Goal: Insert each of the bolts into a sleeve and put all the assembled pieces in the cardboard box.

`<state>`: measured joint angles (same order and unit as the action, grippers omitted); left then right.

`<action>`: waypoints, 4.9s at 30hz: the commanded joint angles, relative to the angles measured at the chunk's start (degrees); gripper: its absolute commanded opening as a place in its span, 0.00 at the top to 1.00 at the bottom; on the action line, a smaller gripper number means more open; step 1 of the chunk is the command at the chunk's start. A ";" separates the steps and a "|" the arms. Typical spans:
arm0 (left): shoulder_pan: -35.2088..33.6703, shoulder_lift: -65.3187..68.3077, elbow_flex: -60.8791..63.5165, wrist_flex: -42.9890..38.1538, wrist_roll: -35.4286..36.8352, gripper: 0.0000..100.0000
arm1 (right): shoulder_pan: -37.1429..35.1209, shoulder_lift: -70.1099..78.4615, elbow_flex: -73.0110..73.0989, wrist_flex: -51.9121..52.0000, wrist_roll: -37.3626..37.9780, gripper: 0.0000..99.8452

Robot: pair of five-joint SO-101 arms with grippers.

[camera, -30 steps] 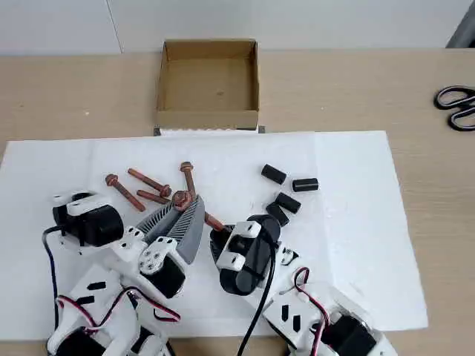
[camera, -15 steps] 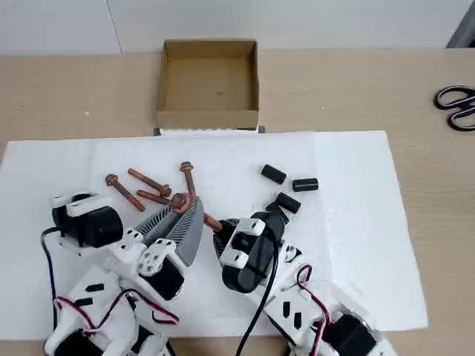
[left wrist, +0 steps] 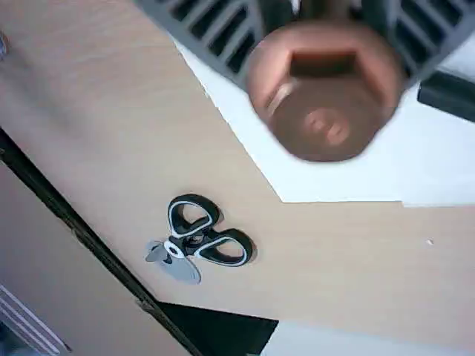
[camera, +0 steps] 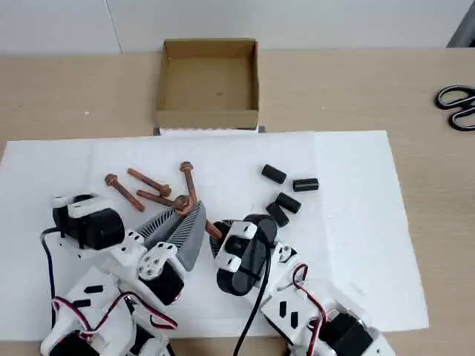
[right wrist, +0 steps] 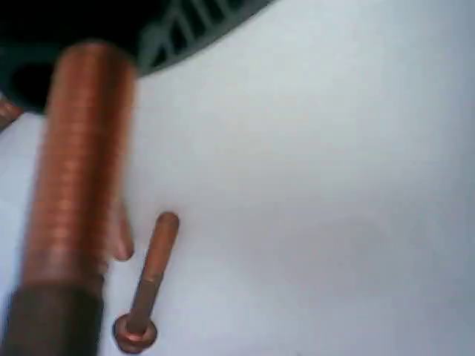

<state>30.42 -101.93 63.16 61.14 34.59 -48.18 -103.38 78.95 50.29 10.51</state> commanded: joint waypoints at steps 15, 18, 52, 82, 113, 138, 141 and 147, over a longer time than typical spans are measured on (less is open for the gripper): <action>-5.01 2.20 -3.74 -3.87 -5.89 1.00 | -0.92 -0.66 -0.53 -1.71 0.53 1.00; -4.66 2.20 -3.30 -3.87 -5.71 1.00 | -1.10 -0.66 -0.53 -1.71 0.53 1.00; -1.76 2.02 3.65 -0.53 -1.32 1.00 | -1.01 -0.66 -0.88 -4.79 1.85 1.00; -2.11 1.93 6.37 1.14 -3.60 0.80 | -0.84 -0.57 1.05 -8.57 5.89 1.00; -33.76 1.85 11.82 4.75 -23.47 0.99 | 16.04 -0.57 6.68 -8.57 5.63 1.00; -36.66 1.85 27.91 2.02 -30.77 0.99 | 24.40 20.35 -8.88 -9.10 -18.37 1.00; -36.66 1.85 27.91 2.02 -30.77 0.99 | 24.66 33.19 -17.49 -10.95 -18.37 1.00; -36.84 1.85 28.00 2.02 -30.68 0.99 | 27.03 56.40 -34.46 -18.15 -18.11 1.00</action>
<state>-6.33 -99.65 91.38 64.75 3.82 -22.42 -56.88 55.30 36.31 -7.25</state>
